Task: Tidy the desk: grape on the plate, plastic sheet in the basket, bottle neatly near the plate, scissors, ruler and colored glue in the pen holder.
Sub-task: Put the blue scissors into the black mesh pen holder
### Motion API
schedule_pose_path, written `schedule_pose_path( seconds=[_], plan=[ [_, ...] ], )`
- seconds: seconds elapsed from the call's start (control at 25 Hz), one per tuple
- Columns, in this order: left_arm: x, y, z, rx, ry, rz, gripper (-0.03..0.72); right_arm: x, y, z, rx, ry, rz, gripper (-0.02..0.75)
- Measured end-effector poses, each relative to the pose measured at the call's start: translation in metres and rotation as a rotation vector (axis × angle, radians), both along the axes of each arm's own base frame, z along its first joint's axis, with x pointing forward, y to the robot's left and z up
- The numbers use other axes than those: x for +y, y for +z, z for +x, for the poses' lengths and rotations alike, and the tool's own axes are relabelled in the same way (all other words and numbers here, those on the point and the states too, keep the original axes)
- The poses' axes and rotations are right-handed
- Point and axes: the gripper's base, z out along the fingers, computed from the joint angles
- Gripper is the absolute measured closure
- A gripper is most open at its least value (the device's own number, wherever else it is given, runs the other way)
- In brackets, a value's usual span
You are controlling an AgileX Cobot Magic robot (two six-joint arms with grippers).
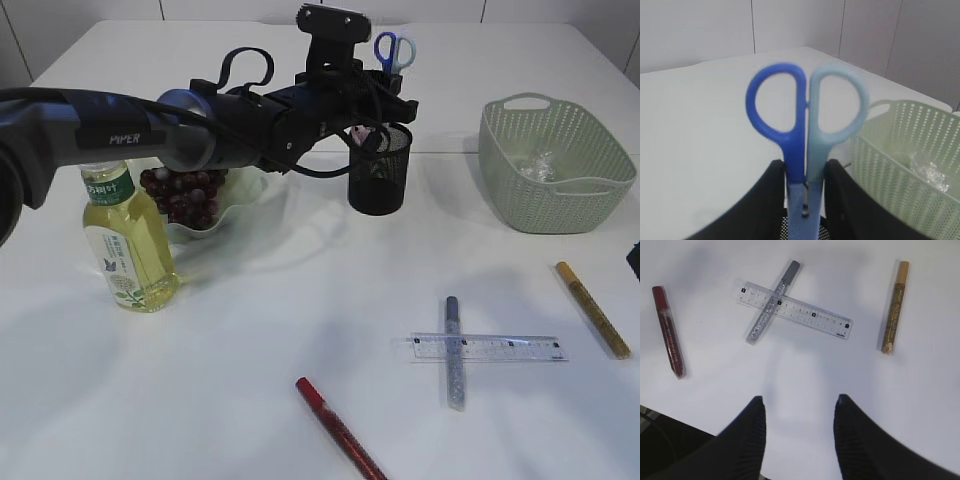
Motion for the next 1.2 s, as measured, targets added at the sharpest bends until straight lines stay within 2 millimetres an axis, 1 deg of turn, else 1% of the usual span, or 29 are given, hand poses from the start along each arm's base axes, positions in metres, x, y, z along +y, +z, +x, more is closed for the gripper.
schedule_pose_path(
  seconds=[0.16,0.36,0.72,0.8,0.96,1.08,1.2],
  plan=[
    [0.000,0.000,0.000,0.004,0.000,0.003,0.481,0.000,0.000,0.000,0.000,0.000,0.000,0.374],
    [0.000,-0.001,0.000,0.011,0.001,0.008,0.452,0.000,0.000,0.000,0.000,0.000,0.000,0.374],
    [0.001,0.000,-0.001,0.040,0.004,0.029,0.447,0.000,0.000,0.000,0.000,0.000,0.000,0.372],
    [0.003,0.006,-0.002,0.073,0.012,0.041,0.447,0.000,0.000,0.000,0.000,0.000,0.000,0.373],
    [0.010,0.033,-0.011,0.197,0.038,0.060,0.446,0.000,0.000,0.000,-0.002,0.000,-0.005,0.373],
    [0.017,0.054,-0.022,0.312,0.045,0.107,0.446,-0.001,0.000,0.000,0.004,0.000,-0.007,0.373],
    [0.026,0.071,-0.038,0.447,0.047,0.188,0.446,-0.001,-0.001,-0.003,0.035,0.000,-0.017,0.373]
  ],
)
